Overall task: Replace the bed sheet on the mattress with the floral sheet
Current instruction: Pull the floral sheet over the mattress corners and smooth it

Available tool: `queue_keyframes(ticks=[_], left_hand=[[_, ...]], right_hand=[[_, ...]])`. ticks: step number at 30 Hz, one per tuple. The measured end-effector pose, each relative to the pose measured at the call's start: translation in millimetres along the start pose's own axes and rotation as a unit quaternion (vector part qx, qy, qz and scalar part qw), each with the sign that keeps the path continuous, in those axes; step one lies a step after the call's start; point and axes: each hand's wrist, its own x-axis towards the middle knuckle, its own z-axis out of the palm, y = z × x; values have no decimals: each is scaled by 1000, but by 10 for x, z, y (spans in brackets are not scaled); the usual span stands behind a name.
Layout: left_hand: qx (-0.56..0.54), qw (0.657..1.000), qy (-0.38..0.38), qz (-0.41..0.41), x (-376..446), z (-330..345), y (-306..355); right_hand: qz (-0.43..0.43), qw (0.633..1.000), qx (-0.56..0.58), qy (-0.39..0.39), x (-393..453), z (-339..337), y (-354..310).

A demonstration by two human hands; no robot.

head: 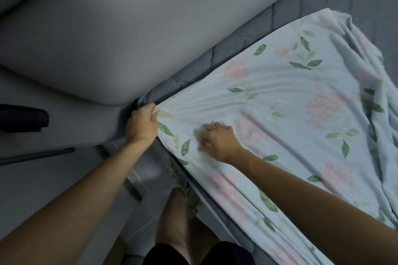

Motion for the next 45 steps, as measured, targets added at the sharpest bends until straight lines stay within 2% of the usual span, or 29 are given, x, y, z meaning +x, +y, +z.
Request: queue_keyframes(ticks=[2, 4, 6, 9, 12, 15, 17, 21, 25, 27, 30, 31, 32, 34, 37, 39, 41, 43, 45], left_hand=[[-117, 993, -1, -16, -93, -2, -6], [-284, 955, -48, -67, -235, 42, 50], [-358, 925, -75, -105, -379, 133, 53], [-321, 938, -79, -102, -574, 286, -52], [-248, 960, -121, -55, -667, 348, -152], [-163, 975, -151, 1, -664, 375, -234], [-136, 982, -126, 30, -630, 336, -231], [-128, 990, -17, 58, -528, 151, -146], [-89, 993, 6, 75, -479, -66, -156], [-108, 991, -45, 58, -512, -141, -185], [-159, 952, -257, 39, -570, -162, -357], [-152, 940, -302, 53, -596, -162, -416], [-133, 933, -323, 87, -616, -151, -474], [-122, 935, -303, 137, -631, -82, -555], [-211, 940, -247, 102, -692, -22, -505], [-237, 948, -191, 92, -723, -16, -470], [-230, 958, -146, 96, -753, -47, -469], [-189, 966, -127, 119, -747, -74, -505], [-140, 973, -125, 138, -719, -91, -602]], right_hand=[[15, 1000, -16, 19, 7, 59, -4], [42, 997, 12, 57, -11, 105, -11], [63, 992, 55, 91, -67, 128, -62], [51, 994, 45, 91, -225, 271, -203], [26, 998, 15, 60, -402, 543, -224], [14, 997, 18, 67, -422, 700, -136], [15, 995, 52, 83, -409, 672, -125], [32, 971, 201, 124, -499, 460, -130], [73, 955, 233, 167, -606, 222, -102], [133, 941, 241, 195, -626, 199, -65], [188, 924, 247, 222, -643, 261, -54], [197, 921, 250, 223, -640, 297, -69], [204, 919, 250, 228, -630, 341, -87], [214, 918, 212, 257, -638, 395, -148], [197, 915, 117, 331, -734, 436, -300], [111, 936, 161, 292, -838, 498, -513], [59, 972, 162, 157, -941, 669, -684], [83, 991, 87, 59, -1012, 864, -764], [128, 988, 62, 60, -1056, 1000, -787]])
